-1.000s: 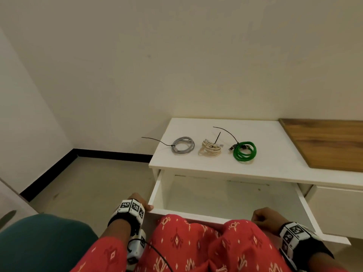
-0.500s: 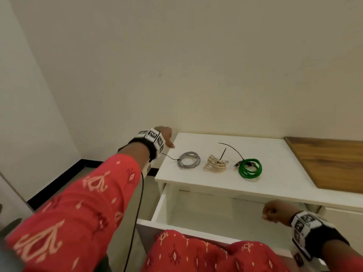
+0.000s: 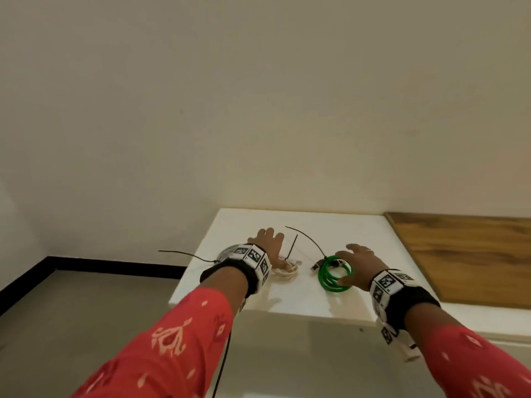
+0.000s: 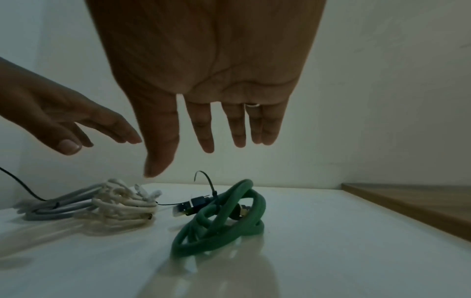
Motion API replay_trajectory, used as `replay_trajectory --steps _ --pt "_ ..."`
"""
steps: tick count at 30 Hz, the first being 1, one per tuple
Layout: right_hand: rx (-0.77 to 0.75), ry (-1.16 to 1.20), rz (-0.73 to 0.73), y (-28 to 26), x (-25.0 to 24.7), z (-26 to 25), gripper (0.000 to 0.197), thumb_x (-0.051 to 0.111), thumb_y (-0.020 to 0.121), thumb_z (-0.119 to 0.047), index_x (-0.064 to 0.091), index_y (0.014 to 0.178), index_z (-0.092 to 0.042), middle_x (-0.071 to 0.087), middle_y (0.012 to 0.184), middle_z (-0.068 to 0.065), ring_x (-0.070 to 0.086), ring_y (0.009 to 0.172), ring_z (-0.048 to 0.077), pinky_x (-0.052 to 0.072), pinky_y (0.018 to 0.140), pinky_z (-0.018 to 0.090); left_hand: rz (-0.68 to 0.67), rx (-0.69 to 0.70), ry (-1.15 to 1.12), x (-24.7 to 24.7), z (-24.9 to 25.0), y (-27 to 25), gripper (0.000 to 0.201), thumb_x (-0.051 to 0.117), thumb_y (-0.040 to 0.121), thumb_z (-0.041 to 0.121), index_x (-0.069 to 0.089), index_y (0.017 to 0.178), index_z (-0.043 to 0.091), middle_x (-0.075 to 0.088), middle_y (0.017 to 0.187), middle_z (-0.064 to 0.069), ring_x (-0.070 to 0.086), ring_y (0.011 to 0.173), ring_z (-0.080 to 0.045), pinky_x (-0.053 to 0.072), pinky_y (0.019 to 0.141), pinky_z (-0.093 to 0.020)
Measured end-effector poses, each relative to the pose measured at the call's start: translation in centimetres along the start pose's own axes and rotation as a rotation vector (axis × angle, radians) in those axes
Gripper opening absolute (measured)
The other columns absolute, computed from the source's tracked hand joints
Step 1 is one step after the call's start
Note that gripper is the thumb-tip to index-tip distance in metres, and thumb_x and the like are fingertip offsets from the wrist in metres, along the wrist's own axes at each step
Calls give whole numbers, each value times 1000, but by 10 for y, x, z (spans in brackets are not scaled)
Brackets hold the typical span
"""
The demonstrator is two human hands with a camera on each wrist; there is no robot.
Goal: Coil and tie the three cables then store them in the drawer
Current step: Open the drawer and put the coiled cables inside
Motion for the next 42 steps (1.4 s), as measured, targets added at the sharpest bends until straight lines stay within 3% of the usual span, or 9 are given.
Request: replay_trajectory --steps 5,9,11,14,17,26,33,37,42 --pt "1 -34 -54 36 20 1 94 67 71 -54 14 145 -34 -1 158 7 0 145 31 17 117 42 -77 -40 -28 31 5 33 97 62 73 59 8 145 23 -4 156 -13 -1 144 -33 17 113 -56" --pt "6 -54 -108 55 36 1 104 67 64 -64 9 145 -37 -6 158 5 -1 145 31 21 116 47 -192 -22 -55 47 5 47 106 64 69 61 -4 145 32 -14 156 -12 -9 144 -34 10 112 -61" --pt "12 -38 -124 60 42 0 105 69 61 -64 9 144 -38 -3 157 4 3 144 31 26 112 48 -224 -4 -37 56 4 50 100 64 71 60 3 145 33 -3 157 -11 -3 144 -35 17 111 -61" --pt "8 -70 -103 65 44 0 104 70 61 -63 11 143 -37 17 152 5 25 136 32 39 102 45 -177 29 -31 63 3 51 76 64 75 50 29 139 29 32 144 -10 28 132 -36 36 104 -50" --pt "7 -79 -76 65 44 -1 98 69 65 -57 13 142 -36 33 140 5 38 124 31 45 92 40 -133 49 -41 63 4 46 56 61 78 43 43 127 22 46 129 -10 43 116 -34 42 97 -44" --pt "-124 50 -49 0 43 -18 90 68 65 -53 22 140 -34 40 132 0 44 117 25 47 90 34 -143 209 25 49 -4 -41 57 64 76 39 43 126 20 47 124 -9 44 110 -31 44 92 -41" --pt "-415 -56 -237 -59 64 -65 92 67 67 -56 20 142 -31 38 134 -2 43 116 23 44 93 33 -383 325 197 59 -33 -119 61 65 76 42 40 128 22 45 126 -8 44 111 -28 39 84 -35" --pt "-514 -149 -349 -56 89 -91 90 66 69 -57 23 141 -26 39 134 3 45 116 25 43 97 37 -518 314 218 85 -41 -121 65 67 76 43 39 129 17 46 125 -14 48 110 -34 44 92 -42" --pt "-456 -197 -447 -25 120 -107 85 67 70 -55 29 138 -21 42 131 9 46 115 29 46 95 41 -607 187 190 116 -46 -93 70 69 73 46 38 129 17 46 126 -16 47 112 -35 43 93 -44"
Point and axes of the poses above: each hand's wrist, its own y-axis towards the middle knuckle, its own x-axis out of the palm, z = x × y, the point moved 1 cm from there along y, towards the middle knuckle
